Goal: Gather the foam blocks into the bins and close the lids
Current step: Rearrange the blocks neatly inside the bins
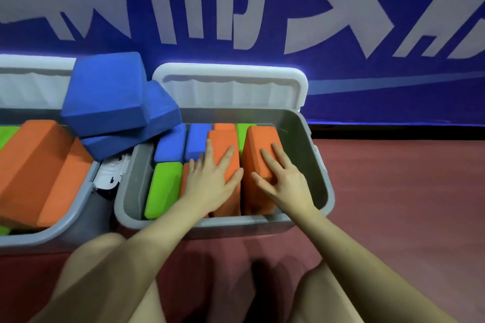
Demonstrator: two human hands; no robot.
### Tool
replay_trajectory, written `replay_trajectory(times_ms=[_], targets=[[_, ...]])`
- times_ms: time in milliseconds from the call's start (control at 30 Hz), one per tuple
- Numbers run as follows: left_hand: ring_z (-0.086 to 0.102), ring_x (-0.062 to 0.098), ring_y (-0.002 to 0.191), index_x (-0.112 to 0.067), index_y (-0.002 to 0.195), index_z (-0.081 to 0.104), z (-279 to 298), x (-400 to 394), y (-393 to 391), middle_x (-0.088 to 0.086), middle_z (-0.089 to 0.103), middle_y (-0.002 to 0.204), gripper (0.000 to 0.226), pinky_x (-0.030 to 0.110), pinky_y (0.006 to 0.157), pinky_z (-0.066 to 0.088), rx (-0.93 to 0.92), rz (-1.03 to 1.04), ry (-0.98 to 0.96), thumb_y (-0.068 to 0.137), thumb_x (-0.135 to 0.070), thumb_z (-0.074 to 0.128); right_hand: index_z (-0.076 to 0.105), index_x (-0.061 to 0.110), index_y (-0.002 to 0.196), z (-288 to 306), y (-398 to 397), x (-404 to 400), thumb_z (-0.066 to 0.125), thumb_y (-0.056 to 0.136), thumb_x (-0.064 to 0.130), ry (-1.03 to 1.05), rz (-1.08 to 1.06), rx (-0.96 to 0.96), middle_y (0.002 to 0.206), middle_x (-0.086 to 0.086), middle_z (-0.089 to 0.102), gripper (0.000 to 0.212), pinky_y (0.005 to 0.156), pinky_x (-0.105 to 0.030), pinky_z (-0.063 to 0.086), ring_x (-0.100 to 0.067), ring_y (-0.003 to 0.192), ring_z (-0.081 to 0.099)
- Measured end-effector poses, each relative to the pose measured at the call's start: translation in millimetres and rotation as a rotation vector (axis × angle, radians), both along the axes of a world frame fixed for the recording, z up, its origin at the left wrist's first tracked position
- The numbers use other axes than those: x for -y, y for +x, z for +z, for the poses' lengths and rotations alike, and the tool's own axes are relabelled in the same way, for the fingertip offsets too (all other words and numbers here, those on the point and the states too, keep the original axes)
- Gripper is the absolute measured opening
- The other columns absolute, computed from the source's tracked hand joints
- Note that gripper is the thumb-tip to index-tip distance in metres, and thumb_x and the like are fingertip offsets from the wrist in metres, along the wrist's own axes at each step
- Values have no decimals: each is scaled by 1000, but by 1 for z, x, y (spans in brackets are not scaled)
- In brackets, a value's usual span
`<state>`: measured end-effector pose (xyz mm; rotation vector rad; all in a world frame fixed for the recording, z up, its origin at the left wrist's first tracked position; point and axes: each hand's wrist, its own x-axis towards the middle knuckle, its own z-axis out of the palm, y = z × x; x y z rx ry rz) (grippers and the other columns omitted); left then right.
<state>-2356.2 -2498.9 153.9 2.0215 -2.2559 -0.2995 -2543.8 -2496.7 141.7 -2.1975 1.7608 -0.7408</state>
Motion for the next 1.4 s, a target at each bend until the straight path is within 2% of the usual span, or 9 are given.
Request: replay_trajectory(times_ms=[267,467,567,700,800,1000,1100,1233,1400], targets=[[54,47,117,-30,125,63,-58,9,12,28,56,127,56,58,104,33,77,-162,-120,84,-53,34,57,18,134,-53,8,-8,47,81,62,49,40,-35,148,-13,42,69,72,-43,57,-37,108,62],[11,37,145,-46,148,18,-86,9,23,11,19,158,52,48,117,-1,181,-143,105,97,-57,24,65,18,125,-68,11,-8,53,93,38,129,39,27,143,-1,50,39,84,-44,55,-24,113,62],[2,33,147,-48,146,23,-89,14,24,8,16,158,50,49,118,-1,91,-134,162,97,-54,32,55,31,134,-65,10,-9,57,90,52,222,46,-137,150,13,37,49,85,-37,52,-18,115,59],[5,34,146,-45,141,38,-93,25,26,1,16,159,44,48,118,2,-14,-140,106,98,-51,34,56,33,132,-63,14,-8,45,89,63,171,32,-184,145,9,43,54,87,-36,48,-23,112,58],[7,34,146,-42,149,21,-95,28,28,3,9,161,56,50,117,4,38,-146,48,96,-57,32,53,33,135,-67,15,-2,32,84,69,142,55,-232,142,0,44,66,98,-43,45,-30,120,49],[-9,31,147,-46,149,10,-98,38,28,-5,-2,161,64,57,116,-2,92,-77,195,92,-67,29,22,35,151,-68,31,30,32,81,76,317,-10,-237,161,-11,2,82,112,-56,23,-37,140,25],[-9,31,147,-47,148,10,-98,38,29,-7,-1,161,63,57,115,-1,102,-81,186,91,-68,27,15,30,153,-79,32,38,52,90,54,428,12,-221,160,-10,-11,77,111,-64,15,-40,139,27],[-9,31,147,-47,149,9,-98,37,30,-7,-2,161,63,58,115,0,98,-92,178,91,-68,25,27,15,150,-81,23,40,68,84,28,468,40,-58,159,-14,-1,79,109,-50,34,-38,134,38],[-6,33,147,-49,148,5,-102,39,29,-6,-1,161,63,58,115,2,148,-101,126,91,-70,21,26,15,151,-83,23,44,66,88,29,450,51,-57,159,-15,-1,76,110,-45,32,-38,139,30]])
